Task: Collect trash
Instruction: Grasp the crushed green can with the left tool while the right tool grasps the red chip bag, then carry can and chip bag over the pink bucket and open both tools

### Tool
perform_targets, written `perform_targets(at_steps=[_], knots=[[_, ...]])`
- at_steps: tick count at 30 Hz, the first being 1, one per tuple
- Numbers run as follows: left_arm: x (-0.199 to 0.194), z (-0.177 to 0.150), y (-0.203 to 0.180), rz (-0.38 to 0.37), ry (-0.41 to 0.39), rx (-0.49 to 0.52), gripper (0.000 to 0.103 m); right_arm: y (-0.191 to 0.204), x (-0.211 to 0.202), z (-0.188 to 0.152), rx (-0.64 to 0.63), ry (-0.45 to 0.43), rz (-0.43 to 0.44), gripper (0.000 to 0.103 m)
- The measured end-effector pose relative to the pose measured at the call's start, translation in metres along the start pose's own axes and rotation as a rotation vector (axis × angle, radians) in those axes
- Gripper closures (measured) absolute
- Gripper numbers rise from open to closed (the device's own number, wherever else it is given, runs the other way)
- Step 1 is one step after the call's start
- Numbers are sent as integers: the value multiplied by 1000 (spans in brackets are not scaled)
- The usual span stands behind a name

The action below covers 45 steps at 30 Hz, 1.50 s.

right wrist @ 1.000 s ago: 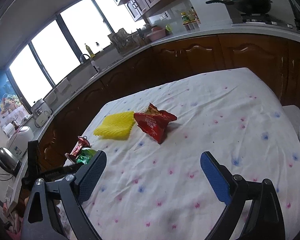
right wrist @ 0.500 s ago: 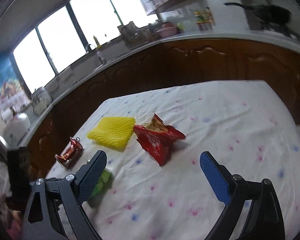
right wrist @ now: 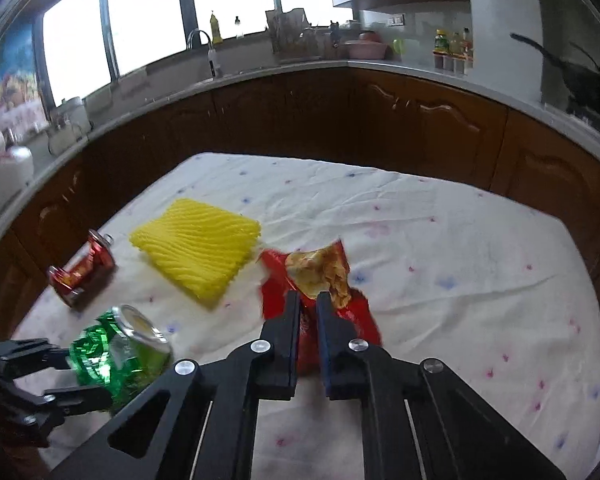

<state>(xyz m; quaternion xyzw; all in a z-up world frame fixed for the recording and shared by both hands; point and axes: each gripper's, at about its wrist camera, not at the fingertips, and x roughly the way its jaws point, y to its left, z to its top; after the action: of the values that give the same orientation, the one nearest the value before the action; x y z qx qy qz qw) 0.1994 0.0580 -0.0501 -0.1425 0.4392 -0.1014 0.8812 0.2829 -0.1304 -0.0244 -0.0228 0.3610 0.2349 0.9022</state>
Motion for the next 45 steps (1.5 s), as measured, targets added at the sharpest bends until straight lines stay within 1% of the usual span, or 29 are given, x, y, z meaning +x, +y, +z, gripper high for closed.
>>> perform_targets(at_steps=[7, 14, 19, 24, 29, 36, 45], knots=[[-16, 4, -21, -45, -56, 55, 42, -13, -43, -14, 117, -49, 63, 99], [-26, 4, -50, -96, -80, 122, 42, -21, -91, -31, 185, -114, 58, 99], [-28, 1, -80, -137, -86, 176, 42, -36, -131, -49, 245, -165, 26, 99], [-26, -4, -113, -176, -83, 232, 42, -51, -161, -67, 288, -187, -21, 99], [-25, -7, -136, -202, -78, 268, 42, -68, -184, -86, 332, -200, -57, 99], [-24, -12, -168, -243, -71, 316, 42, -85, -209, -104, 384, -225, -98, 99], [-23, -15, -219, -290, -75, 388, 42, -114, -245, -125, 437, -270, -155, 99]])
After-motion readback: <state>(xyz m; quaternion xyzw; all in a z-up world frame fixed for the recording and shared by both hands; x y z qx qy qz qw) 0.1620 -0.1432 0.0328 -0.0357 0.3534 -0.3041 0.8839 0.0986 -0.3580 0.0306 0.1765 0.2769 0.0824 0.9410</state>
